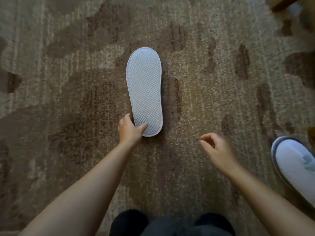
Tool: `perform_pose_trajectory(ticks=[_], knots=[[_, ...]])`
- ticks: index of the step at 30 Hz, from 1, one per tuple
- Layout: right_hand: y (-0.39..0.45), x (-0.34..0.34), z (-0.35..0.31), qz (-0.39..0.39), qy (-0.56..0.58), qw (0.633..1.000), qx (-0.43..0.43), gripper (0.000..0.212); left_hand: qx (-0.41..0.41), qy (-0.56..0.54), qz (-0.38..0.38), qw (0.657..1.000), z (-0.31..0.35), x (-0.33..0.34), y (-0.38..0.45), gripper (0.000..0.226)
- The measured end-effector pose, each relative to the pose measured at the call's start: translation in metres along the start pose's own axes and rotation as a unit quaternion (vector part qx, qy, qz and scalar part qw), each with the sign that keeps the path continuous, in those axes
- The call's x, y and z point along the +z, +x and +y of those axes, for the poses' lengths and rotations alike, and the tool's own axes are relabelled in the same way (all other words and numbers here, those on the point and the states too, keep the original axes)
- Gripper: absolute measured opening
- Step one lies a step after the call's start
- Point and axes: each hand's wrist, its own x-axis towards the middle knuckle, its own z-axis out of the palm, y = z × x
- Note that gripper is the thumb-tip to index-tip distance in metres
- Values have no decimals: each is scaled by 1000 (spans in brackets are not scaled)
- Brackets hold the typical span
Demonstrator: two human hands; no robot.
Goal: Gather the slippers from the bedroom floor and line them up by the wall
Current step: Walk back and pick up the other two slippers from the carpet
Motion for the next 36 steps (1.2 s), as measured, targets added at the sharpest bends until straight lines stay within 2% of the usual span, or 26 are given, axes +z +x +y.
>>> perform_pose_trajectory(ticks=[5, 8, 12, 17, 20, 23, 26, 29, 33, 36], knots=[[-9, -14, 1, 12, 5, 1000, 17, 5, -32, -2, 37, 999, 10, 14, 1, 65], [-12, -19, 7, 18, 12, 999, 25, 6, -49, -43, 55, 996, 18, 20, -2, 61], [-14, -32, 18, 55, 29, 997, 49, 11, 37, -116, 17, 992, 29, 24, -15, 42], [-43, -74, 50, 143, 18, 982, 118, 31, 132, -141, -78, 978, 52, 46, -52, 41], [-63, -106, 83, 247, -43, 950, 188, 46, 181, -109, -146, 966, 62, 75, -77, 37], [-75, -128, 115, 362, -65, 883, 292, 63, 211, -86, -192, 955, 74, 102, -93, 36], [-81, -132, 139, 380, 17, 849, 367, 70, 224, -88, -217, 946, 84, 117, -103, 38], [-82, -126, 152, 361, 82, 862, 346, 57, 219, -88, -227, 945, 83, 120, -106, 36], [-79, -115, 145, 365, 57, 884, 286, 12, 210, -103, -232, 944, 76, 116, -104, 35], [-77, -103, 137, 331, 59, 909, 246, 17, 213, -106, -230, 944, 70, 114, -104, 35]])
